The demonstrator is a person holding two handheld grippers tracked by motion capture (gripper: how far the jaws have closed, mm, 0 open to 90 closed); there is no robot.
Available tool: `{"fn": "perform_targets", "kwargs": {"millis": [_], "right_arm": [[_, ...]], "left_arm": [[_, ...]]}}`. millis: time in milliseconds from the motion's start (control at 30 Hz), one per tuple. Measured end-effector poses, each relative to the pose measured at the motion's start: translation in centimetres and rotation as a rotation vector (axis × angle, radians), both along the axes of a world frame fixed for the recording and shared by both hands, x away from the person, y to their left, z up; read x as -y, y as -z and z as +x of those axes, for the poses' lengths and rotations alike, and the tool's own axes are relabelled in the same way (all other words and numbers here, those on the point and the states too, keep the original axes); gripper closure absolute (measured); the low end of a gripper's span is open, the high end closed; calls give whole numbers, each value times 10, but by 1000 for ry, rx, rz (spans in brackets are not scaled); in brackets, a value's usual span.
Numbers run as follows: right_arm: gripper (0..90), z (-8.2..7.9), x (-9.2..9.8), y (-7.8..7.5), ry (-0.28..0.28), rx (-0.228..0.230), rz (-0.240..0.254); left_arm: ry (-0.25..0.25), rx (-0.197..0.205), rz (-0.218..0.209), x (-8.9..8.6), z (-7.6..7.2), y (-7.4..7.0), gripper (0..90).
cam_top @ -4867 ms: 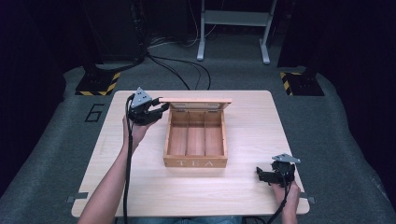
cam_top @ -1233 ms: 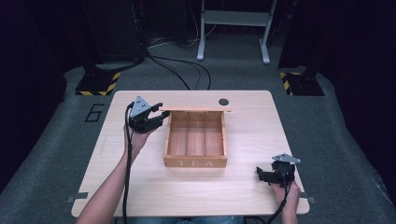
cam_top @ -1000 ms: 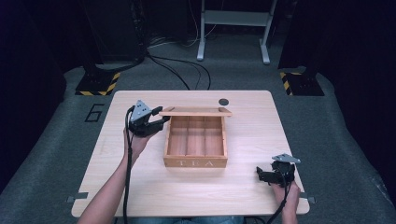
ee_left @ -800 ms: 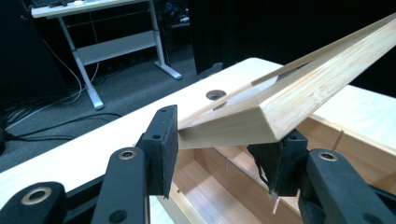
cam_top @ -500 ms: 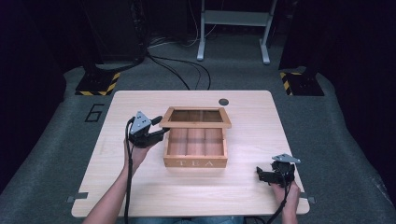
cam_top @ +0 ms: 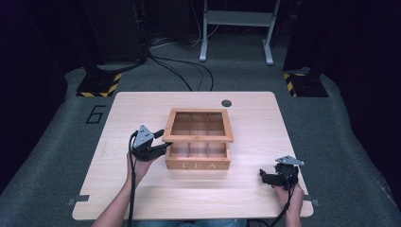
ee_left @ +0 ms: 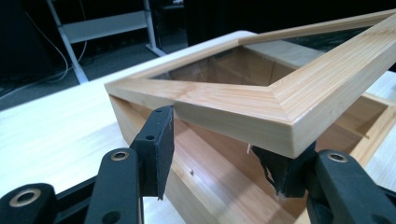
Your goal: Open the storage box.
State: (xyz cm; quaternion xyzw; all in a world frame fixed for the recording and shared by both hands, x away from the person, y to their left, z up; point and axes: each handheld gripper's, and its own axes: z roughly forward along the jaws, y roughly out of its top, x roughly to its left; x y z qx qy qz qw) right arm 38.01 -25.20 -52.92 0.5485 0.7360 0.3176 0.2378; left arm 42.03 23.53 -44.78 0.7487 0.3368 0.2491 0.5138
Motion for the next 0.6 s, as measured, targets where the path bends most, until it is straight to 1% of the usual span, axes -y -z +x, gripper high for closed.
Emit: {"fn": "perform_targets", "kwargs": {"millis": [33,67,133,200,233,300,333,367,400,433,467,500,533,600], "right_arm": [[59,0,0,0,0,0,0],[59,0,0,0,0,-1,0],[59,0,0,0,-1,0,0],[59,0,0,0,-2,-2,-1],[59,0,0,0,-2,-2,-1],[59,0,0,0,0,-1,0],[59,0,0,0,0,0,0],[60,0,0,0,-2,-1,0],[59,0,0,0,0,0,1],[60,0,0,0,-4,-2,-1],[60,0,0,0,-3,-1,0],[60,0,0,0,-3,-1,0],[60,0,0,0,0,0,1],[60,0,0,0,2,-1,2]], "left_arm": [[0,0,0,0,0,0,470],[2,-9,-11,0,-1,4,468],[5,-6,-3,-1,-1,6,467],[8,-18,-10,-1,-2,12,460],[8,-18,-10,-1,-2,12,459],[16,-39,-12,-2,-3,17,457],[18,-51,-9,-2,-4,22,454],[18,-51,-9,-2,-4,22,454],[18,-62,-7,-2,-5,27,454],[18,-62,-7,-2,-5,27,454],[20,-74,-18,-2,-5,30,454],[20,-74,-18,-2,-5,30,454],[27,-82,-11,-3,-4,31,454],[41,-106,-26,-4,-3,35,453]]}}
